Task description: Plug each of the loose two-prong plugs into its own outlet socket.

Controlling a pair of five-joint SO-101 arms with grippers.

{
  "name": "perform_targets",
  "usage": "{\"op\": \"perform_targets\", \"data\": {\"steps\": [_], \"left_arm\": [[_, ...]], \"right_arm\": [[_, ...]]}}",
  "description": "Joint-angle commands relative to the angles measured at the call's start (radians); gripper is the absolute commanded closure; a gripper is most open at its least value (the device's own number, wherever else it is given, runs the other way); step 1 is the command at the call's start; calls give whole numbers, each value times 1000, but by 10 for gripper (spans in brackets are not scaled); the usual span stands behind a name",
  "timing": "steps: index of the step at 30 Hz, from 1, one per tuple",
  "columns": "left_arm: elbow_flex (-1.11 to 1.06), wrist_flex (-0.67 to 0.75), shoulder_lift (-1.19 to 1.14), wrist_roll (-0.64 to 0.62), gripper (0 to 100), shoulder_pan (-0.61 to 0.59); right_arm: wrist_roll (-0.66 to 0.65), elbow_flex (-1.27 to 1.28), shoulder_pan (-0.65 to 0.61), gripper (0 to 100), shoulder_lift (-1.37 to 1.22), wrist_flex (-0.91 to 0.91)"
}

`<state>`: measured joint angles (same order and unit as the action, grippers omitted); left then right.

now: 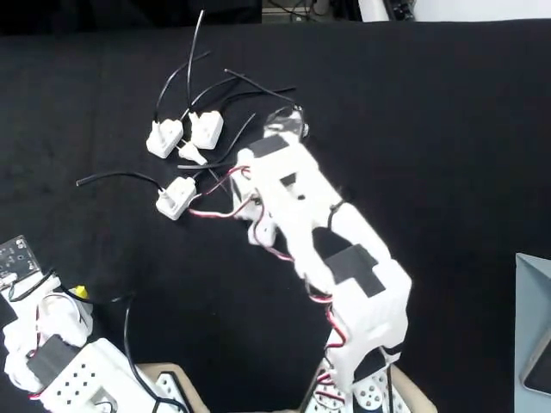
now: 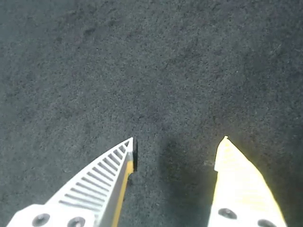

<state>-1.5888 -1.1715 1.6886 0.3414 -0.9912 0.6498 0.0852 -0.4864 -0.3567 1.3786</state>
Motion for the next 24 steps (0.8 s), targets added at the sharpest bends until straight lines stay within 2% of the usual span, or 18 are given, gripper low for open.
{"op": "perform_targets", "data": {"steps": [1, 4, 9, 13, 16, 21, 24], "left_arm": [[4, 15, 6, 11, 723, -1], [4, 15, 6, 11, 723, -1], [4, 15, 6, 11, 723, -1], [4, 15, 6, 11, 723, -1], [4, 15, 6, 11, 723, -1], [4, 15, 6, 11, 723, -1], [4, 15, 6, 11, 723, -1]], "right_arm": [[0, -53, -52, 986, 5, 37], [0, -61, -77, 950, 5, 51], [0, -160, -118, 753, 5, 176], [0, -275, -149, 743, 5, 269], [-9, -367, -121, 747, 5, 305], [-195, -472, -11, 747, 5, 315], [-385, -495, 29, 748, 1, 311]]}}
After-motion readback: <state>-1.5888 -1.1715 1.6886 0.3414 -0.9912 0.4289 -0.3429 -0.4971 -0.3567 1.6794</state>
